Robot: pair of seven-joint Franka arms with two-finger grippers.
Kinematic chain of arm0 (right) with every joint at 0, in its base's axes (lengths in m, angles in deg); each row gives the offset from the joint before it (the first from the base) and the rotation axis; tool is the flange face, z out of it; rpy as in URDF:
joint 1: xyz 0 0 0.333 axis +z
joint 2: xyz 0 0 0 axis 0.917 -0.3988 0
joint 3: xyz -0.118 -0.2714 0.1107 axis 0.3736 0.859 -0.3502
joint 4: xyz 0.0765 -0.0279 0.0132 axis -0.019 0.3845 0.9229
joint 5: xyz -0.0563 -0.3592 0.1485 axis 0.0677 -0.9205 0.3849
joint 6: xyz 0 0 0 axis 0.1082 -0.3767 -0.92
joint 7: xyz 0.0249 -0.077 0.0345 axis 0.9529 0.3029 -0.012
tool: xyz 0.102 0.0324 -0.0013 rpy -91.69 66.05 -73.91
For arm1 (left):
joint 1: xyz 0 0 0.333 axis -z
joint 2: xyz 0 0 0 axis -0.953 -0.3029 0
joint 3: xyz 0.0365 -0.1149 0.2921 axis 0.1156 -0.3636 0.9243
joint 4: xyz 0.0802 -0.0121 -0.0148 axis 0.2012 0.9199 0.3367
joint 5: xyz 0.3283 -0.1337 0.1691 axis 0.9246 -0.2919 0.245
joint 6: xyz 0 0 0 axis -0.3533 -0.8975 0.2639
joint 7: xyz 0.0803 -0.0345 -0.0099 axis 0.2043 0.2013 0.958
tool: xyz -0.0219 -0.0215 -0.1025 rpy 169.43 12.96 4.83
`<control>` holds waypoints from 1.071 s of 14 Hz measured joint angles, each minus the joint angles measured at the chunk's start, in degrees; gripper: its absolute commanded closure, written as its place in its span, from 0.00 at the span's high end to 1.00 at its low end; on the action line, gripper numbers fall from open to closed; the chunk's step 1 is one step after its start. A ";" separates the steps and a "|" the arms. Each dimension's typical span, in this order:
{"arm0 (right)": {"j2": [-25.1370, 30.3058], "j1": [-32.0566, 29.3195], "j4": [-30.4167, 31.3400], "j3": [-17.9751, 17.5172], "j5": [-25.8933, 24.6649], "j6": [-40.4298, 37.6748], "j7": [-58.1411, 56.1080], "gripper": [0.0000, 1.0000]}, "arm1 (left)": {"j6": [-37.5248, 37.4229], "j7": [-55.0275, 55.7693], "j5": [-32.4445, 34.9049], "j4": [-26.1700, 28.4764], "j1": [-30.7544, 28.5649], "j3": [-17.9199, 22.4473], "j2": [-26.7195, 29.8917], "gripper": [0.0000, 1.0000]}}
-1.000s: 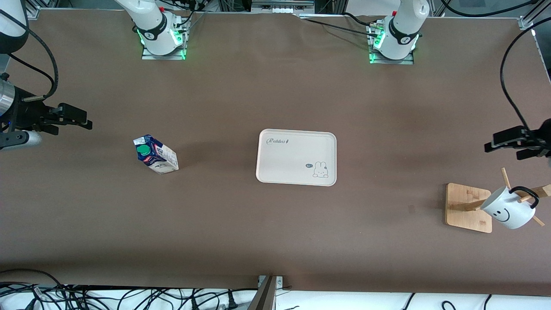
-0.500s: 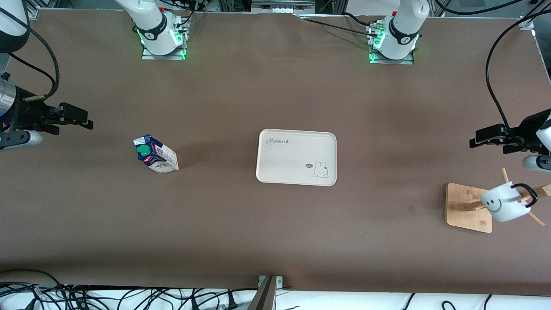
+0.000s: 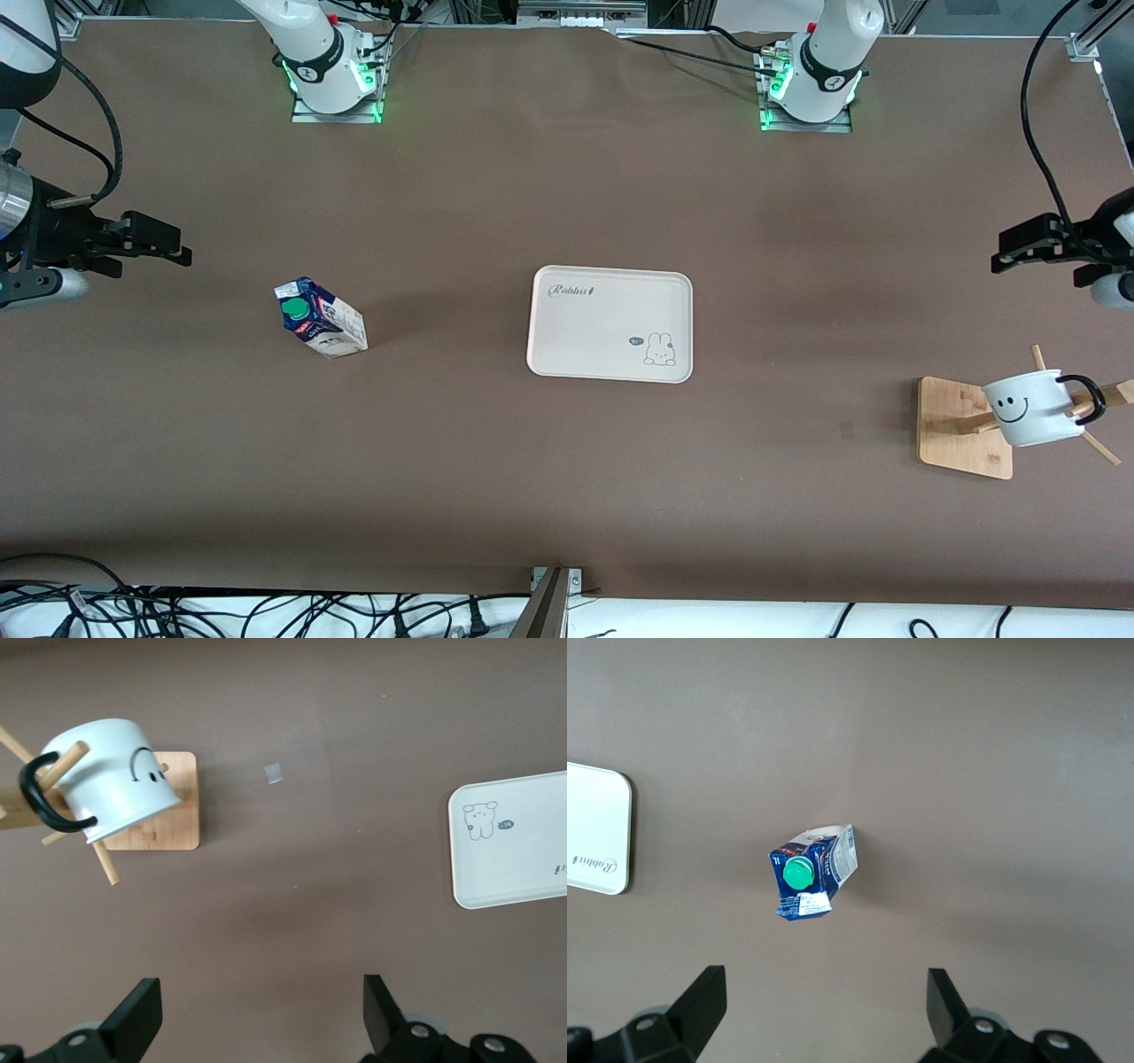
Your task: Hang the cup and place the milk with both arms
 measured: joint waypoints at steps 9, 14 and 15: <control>0.00 -0.05 0.00 0.03 0.00 0.00 0.00 1.00 | 1.29 0.83 1.33 8.22 -4.20 -5.38 7.55 1.00; 0.00 -0.09 0.00 0.07 0.00 0.00 0.00 1.00 | 4.53 0.77 1.36 12.54 -10.00 -11.21 10.60 1.00; 0.00 -0.11 0.00 0.10 0.00 0.00 0.00 1.00 | 4.61 0.77 1.37 13.18 -9.99 -11.31 10.61 1.00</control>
